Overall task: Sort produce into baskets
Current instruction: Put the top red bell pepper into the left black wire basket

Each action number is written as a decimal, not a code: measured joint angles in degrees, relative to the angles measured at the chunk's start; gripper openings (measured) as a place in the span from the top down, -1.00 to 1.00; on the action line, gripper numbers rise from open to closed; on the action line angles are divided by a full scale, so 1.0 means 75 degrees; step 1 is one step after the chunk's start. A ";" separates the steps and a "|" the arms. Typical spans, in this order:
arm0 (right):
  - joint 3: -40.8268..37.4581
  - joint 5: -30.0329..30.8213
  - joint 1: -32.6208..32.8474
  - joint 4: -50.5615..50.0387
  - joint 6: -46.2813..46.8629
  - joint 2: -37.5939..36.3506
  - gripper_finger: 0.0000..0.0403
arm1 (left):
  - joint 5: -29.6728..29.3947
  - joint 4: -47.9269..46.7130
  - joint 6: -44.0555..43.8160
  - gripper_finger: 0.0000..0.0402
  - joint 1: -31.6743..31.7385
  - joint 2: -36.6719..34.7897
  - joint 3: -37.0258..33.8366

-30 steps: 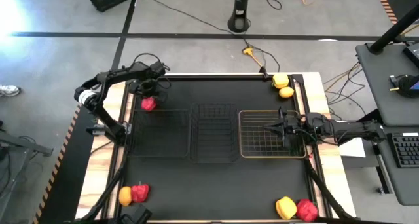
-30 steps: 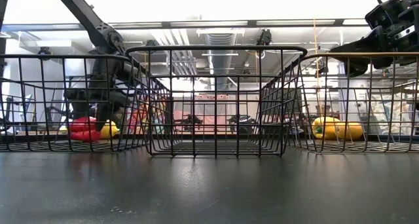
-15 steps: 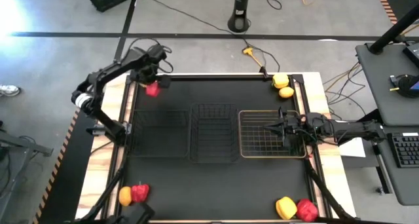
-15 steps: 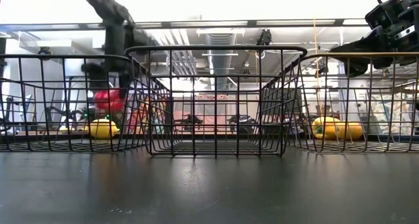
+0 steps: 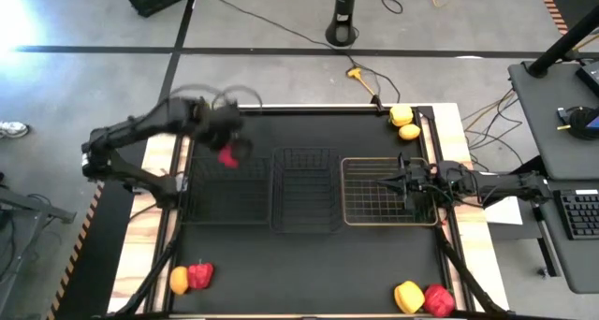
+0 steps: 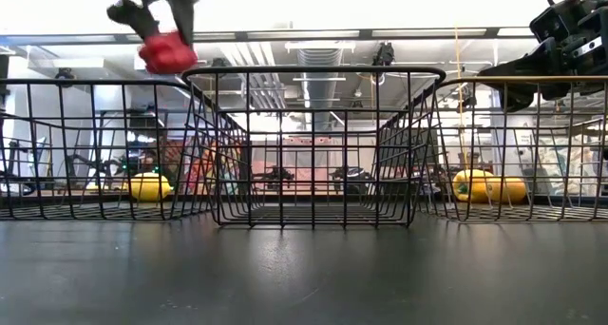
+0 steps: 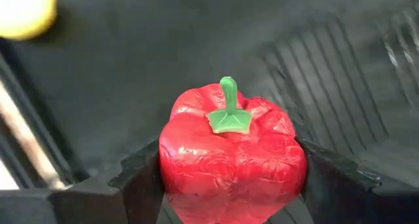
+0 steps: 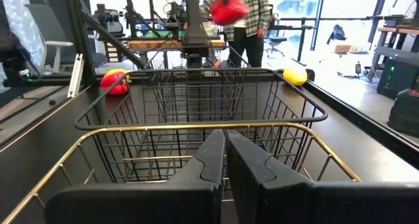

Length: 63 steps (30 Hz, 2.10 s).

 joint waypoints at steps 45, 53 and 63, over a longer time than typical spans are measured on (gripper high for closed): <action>-0.0001 0.0000 -0.0002 -0.0001 0.0000 -0.0002 0.95 | -0.0030 0.1519 -0.4423 -0.42 -0.2235 0.0195 -0.4313; -0.0001 0.0000 0.0001 -0.0001 0.0000 -0.0002 0.95 | 0.0146 0.2574 -0.3872 -0.42 -0.1696 0.0195 -0.5048; 0.0000 0.0000 0.0001 -0.0001 0.0000 -0.0002 0.95 | 0.0336 0.3060 -0.3762 -0.45 -0.1692 0.0312 -0.5439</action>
